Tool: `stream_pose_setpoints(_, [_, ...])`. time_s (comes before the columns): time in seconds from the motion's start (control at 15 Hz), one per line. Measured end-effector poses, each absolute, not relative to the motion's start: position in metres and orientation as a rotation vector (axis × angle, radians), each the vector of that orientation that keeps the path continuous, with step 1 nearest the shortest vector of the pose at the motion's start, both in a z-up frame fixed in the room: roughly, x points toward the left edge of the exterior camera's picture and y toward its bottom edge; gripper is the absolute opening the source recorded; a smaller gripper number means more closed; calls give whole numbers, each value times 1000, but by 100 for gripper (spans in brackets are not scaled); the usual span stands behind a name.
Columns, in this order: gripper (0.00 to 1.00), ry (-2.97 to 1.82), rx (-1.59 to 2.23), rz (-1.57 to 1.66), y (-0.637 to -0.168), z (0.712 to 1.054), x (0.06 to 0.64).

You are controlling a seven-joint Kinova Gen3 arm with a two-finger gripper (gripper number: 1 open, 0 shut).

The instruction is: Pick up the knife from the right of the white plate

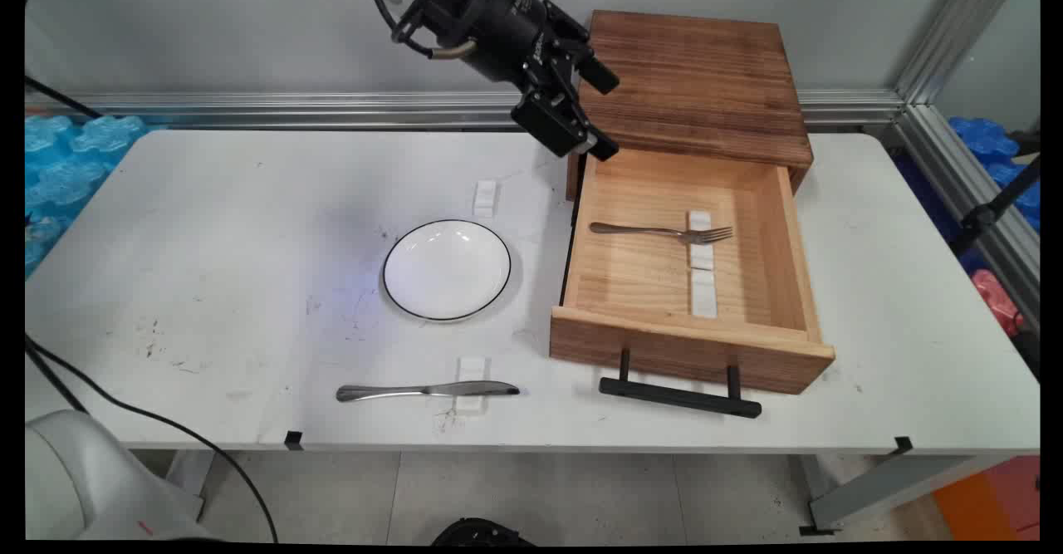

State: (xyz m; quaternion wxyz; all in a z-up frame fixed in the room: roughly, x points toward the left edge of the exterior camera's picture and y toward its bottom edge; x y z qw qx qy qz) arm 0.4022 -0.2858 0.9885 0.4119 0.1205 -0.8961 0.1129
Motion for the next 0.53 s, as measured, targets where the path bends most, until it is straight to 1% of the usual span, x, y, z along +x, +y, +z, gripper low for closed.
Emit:
stream_pose_setpoints(0.2, [100,-2284,335,267,-282,984,406])
stream_pose_setpoints(0.53, [100,-2361,396,240,-261,965,420])
